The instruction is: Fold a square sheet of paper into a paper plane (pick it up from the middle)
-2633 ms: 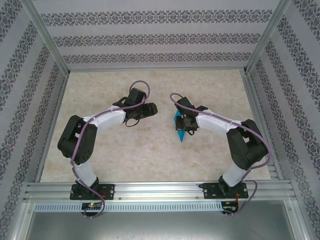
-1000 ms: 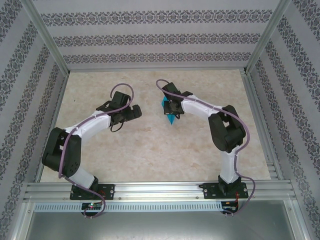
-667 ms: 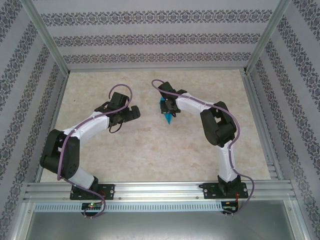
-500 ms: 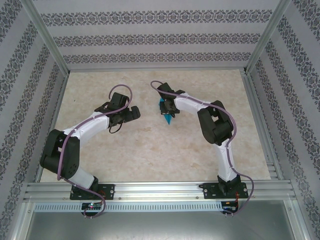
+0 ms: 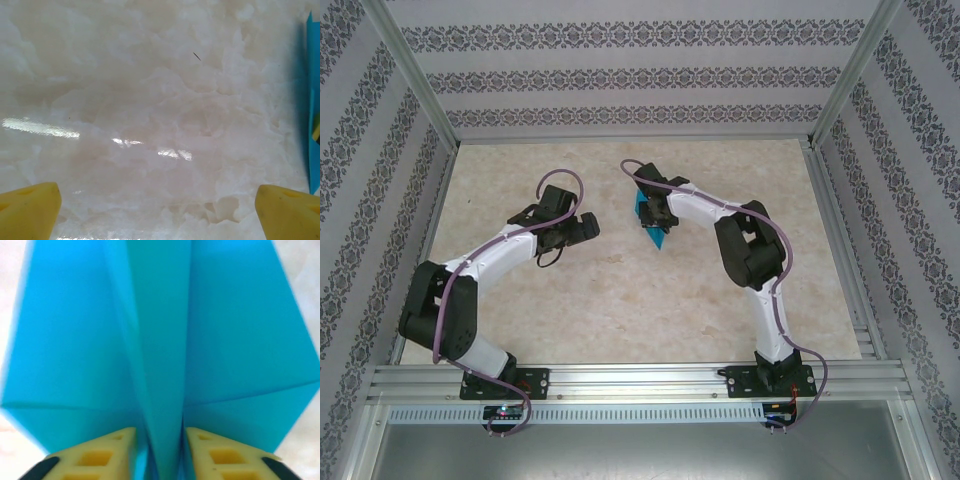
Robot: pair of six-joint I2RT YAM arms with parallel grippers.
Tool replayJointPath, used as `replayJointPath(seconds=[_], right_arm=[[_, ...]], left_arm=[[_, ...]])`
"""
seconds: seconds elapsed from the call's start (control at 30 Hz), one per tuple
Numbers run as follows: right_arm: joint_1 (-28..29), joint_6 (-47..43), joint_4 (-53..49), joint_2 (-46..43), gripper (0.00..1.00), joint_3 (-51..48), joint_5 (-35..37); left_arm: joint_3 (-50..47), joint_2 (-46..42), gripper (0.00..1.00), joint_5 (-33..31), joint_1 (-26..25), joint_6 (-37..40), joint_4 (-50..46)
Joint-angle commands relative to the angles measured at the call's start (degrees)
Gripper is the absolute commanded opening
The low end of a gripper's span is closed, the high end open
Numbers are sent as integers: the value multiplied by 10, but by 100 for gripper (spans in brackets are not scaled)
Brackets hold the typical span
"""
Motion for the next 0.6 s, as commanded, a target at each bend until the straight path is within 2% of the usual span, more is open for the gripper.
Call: replayJointPath(seconds=[0.0, 0.1, 0.33, 0.37, 0.57], right_arm=[[7, 12, -15, -87, 45, 30, -4], [6, 21, -10, -138, 66, 21, 8], [-35, -1, 56, -286, 90, -81, 69], [-49, -8, 73, -314, 97, -110, 80], [-141, -80, 210, -478, 98, -319, 196]], left_arm=[[30, -24, 100, -28, 15, 21, -29], [44, -37, 100, -47, 23, 38, -39], [36, -99, 100, -128, 59, 103, -23], [25, -113, 100, -144, 67, 115, -12], [-73, -181, 100, -235, 119, 184, 89]])
